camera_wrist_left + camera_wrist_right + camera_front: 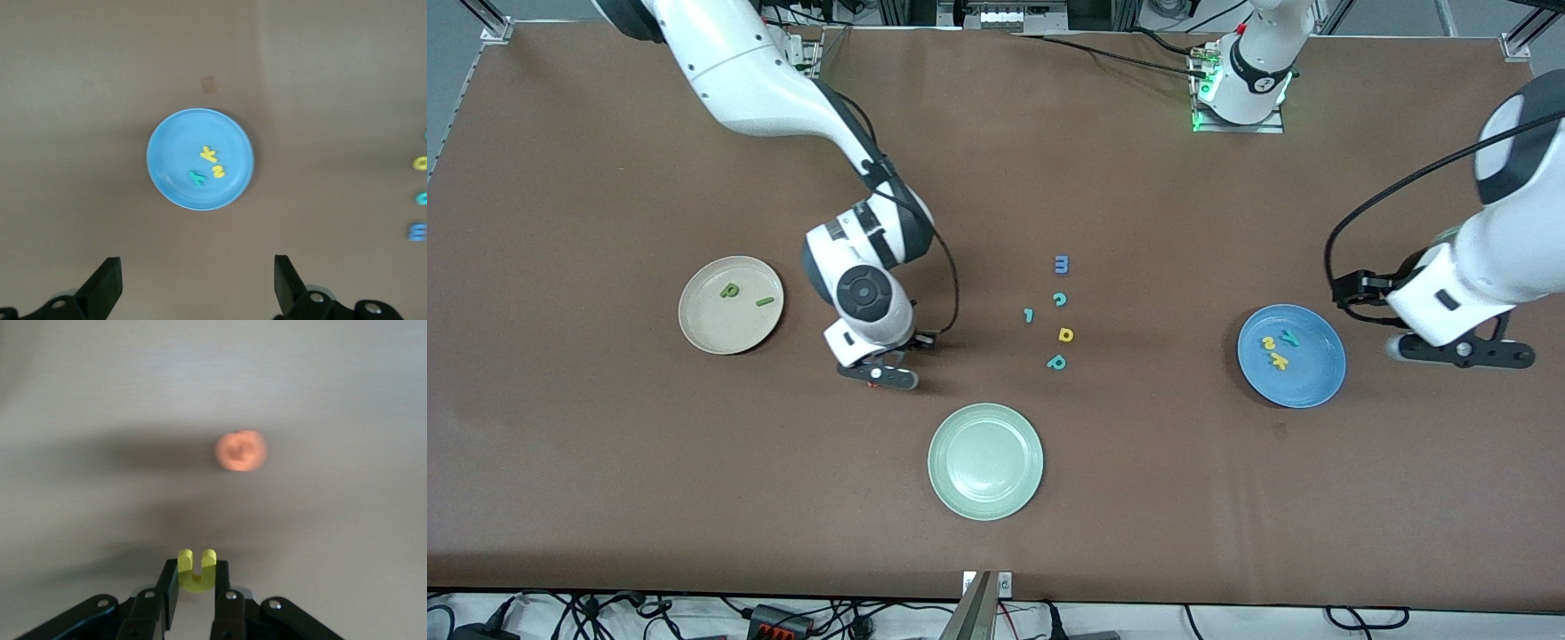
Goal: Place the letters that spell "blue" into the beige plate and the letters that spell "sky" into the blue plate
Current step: 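Drop the u on the tan plate while the left gripper returns to rest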
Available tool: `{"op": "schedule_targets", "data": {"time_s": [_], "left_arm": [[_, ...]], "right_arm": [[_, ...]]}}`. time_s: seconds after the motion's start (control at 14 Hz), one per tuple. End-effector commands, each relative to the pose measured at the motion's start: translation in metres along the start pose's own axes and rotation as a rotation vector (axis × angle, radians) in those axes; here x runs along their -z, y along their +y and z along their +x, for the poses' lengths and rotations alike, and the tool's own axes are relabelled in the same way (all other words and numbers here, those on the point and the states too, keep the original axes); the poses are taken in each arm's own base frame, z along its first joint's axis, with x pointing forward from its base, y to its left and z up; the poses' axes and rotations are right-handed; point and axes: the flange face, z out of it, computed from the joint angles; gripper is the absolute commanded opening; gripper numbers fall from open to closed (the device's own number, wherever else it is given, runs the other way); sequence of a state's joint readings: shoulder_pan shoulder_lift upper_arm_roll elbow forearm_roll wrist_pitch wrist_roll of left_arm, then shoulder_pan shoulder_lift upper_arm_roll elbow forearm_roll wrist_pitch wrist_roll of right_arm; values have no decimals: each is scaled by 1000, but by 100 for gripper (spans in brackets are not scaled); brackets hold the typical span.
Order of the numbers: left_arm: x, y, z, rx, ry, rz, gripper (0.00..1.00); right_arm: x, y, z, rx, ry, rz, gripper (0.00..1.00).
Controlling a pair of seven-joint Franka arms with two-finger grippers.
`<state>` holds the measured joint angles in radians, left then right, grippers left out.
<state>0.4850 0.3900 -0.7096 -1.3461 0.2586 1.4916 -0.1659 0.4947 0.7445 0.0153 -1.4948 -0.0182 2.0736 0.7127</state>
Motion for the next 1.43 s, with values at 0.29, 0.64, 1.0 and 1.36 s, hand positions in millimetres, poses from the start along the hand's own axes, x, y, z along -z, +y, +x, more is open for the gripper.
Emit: {"op": "schedule_targets", "data": {"time_s": [0.29,0.64,1.0,1.36], "left_arm": [[61,-30,-61,8,77,-71,100],[45,-32,-94,-15,164,-34,100],[45,-33,-91,-25,157,-26,100],[43,-31,-96,-31,121,-27,100]], "right_arm": [[12,163,-17,122,-152,-50,14],[-11,247,-25,160,-236,-34,14],[-36,294,-7,154,-256,-1,16],[-42,305,-2,143,-267,9,100]]}}
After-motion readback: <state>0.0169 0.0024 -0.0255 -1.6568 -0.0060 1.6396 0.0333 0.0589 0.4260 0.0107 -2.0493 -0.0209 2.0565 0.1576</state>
